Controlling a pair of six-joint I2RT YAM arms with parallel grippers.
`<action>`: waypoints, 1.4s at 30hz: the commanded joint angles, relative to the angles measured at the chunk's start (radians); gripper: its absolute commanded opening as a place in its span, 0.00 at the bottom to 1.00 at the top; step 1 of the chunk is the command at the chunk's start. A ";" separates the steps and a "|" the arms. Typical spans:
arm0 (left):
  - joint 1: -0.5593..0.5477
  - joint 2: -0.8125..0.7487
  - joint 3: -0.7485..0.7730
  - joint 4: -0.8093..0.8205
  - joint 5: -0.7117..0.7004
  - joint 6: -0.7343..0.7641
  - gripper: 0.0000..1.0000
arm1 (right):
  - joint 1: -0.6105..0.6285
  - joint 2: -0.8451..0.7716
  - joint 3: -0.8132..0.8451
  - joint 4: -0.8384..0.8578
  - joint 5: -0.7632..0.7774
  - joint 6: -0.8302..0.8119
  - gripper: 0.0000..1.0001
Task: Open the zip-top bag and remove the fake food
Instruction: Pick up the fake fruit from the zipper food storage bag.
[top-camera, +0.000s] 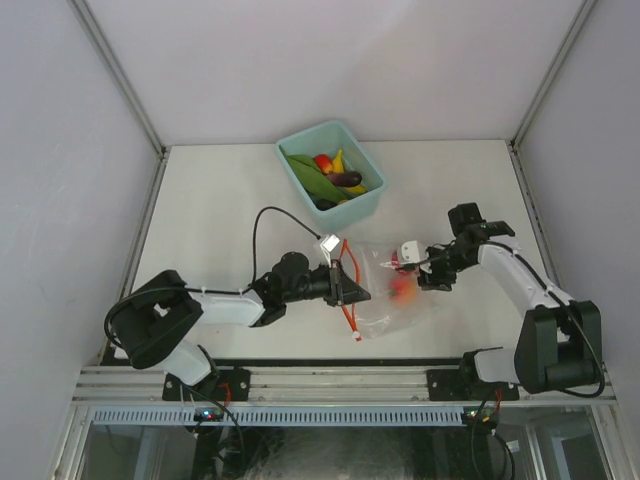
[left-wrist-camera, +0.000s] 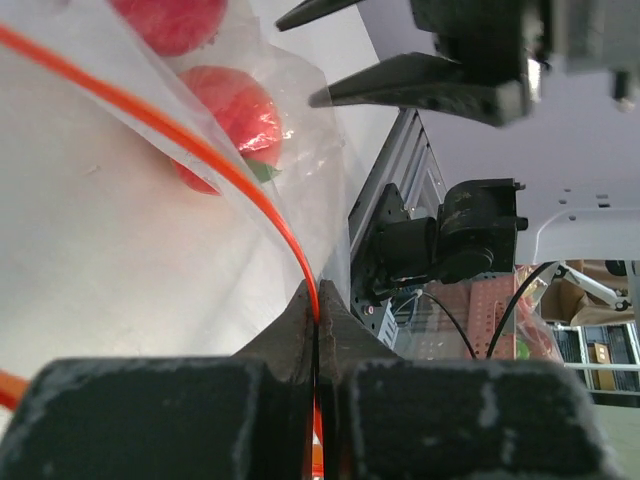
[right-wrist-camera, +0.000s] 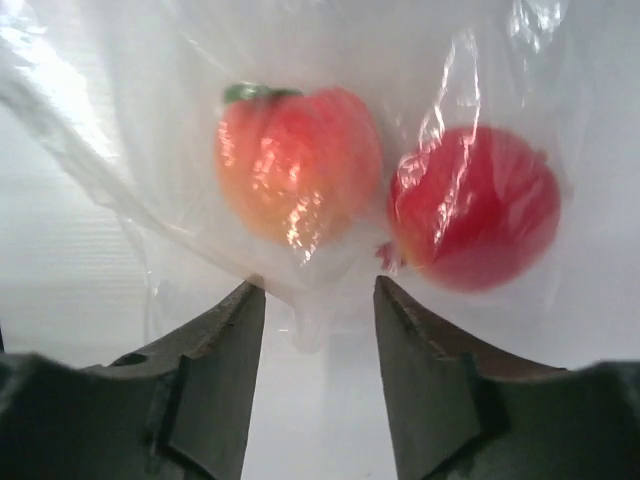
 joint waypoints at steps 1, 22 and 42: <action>-0.005 0.008 0.070 -0.019 0.027 0.004 0.00 | -0.003 -0.094 0.037 -0.141 -0.145 -0.161 0.56; -0.005 0.037 0.087 -0.020 0.058 0.004 0.00 | 0.130 0.052 -0.060 0.098 0.041 -0.065 0.37; -0.005 0.069 0.091 -0.019 0.057 0.003 0.00 | 0.274 0.028 -0.048 0.158 -0.020 0.025 0.58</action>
